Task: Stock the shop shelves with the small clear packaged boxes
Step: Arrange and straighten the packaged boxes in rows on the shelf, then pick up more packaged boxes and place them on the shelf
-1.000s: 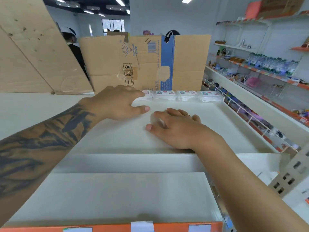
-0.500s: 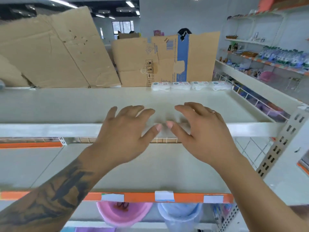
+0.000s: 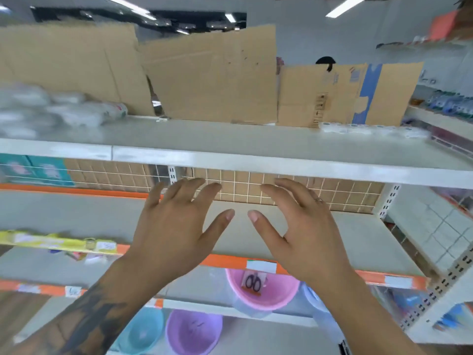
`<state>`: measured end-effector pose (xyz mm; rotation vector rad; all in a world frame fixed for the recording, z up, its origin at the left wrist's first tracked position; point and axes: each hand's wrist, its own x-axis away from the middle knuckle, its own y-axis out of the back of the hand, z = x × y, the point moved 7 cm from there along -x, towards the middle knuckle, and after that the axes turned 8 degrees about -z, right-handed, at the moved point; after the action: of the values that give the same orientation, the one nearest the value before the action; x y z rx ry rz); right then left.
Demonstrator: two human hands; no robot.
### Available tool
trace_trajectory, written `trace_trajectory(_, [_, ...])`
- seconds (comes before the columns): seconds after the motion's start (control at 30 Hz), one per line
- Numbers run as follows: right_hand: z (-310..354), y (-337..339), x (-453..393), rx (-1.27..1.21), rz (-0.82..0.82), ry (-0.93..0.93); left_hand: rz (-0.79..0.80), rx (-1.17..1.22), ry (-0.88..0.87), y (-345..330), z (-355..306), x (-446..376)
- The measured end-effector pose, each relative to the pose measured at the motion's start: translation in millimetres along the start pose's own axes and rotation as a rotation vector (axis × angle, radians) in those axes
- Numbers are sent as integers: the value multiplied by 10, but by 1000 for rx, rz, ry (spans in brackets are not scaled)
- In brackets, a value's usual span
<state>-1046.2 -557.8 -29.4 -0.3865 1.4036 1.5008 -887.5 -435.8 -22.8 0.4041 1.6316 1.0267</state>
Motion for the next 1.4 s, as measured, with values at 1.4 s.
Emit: trace_trajectory(1.4, [2776,-4603,-3387,120,598,199,318,-175,343,-254,5477,-1421])
